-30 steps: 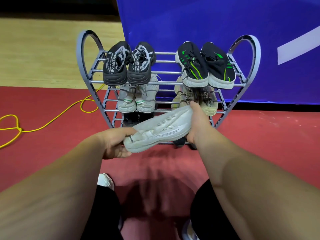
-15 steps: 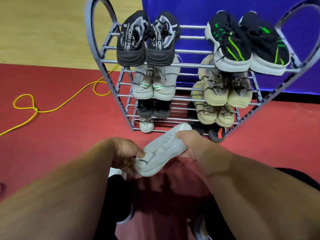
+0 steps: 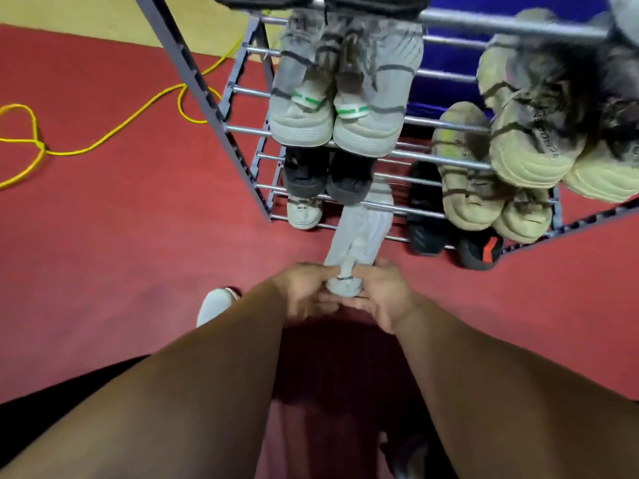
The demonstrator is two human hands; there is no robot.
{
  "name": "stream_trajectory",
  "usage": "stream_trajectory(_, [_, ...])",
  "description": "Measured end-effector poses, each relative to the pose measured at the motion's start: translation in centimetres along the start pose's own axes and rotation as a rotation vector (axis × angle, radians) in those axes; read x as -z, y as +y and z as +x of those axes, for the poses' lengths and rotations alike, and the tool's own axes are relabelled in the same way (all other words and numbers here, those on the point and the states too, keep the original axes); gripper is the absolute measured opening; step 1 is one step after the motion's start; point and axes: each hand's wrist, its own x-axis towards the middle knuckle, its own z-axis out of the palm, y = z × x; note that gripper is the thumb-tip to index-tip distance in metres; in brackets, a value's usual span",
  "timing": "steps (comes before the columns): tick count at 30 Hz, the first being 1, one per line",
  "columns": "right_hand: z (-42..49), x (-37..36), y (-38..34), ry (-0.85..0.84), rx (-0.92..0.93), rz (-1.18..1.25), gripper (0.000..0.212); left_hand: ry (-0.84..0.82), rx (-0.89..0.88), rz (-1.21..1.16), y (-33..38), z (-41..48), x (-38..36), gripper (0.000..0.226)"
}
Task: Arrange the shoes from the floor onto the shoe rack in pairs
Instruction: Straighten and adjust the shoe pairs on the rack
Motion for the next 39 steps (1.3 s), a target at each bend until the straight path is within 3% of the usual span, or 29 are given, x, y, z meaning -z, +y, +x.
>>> stream_trajectory(2, [2.0, 0.1, -1.1, 0.057, 0.037, 0.020, 0.033, 0.054, 0.010, 0.022, 1.1, 1.7, 0.6, 0.028])
stream_trajectory(5, [5.0, 0.5, -2.4, 0.097, 0.052, 0.025, 0.031, 0.218, -0.048, 0.087, 2.6, 3.7, 1.8, 0.007])
stream_trajectory(10, [8.8, 0.8, -2.8, 0.092, 0.046, 0.049, 0.032, 0.443, -0.203, 0.133, 5.7, 6.3, 4.9, 0.023])
stream_trajectory(14, [11.5, 0.1, -4.1, 0.082, 0.062, 0.090, 0.025, 0.592, -0.248, 0.160, 7.9, 8.3, 5.9, 0.005])
stream_trajectory(19, [12.5, -0.4, -2.6, 0.192, -0.047, -0.020, 0.053, 0.517, -0.315, 0.208, 8.4, 10.2, 6.0, 0.048])
stream_trajectory(23, [13.5, -0.8, -2.7, 0.167, -0.031, 0.044, 0.046, 0.476, -0.336, 0.075, 7.9, 11.1, 5.9, 0.040])
stream_trajectory(28, [14.6, -1.2, -3.4, 0.203, -0.020, 0.016, 0.022, 0.487, -0.262, -0.008, 7.9, 12.1, 5.8, 0.045])
stream_trajectory(34, [15.6, -1.7, -2.5, 0.193, -0.018, 0.050, 0.041, 0.480, -0.253, -0.084, 7.9, 12.8, 5.9, 0.040])
stream_trajectory(39, [15.7, -1.9, -1.9, 0.064, -0.036, 0.085, 0.058, 0.489, -0.237, -0.121, 7.8, 13.1, 6.1, 0.038])
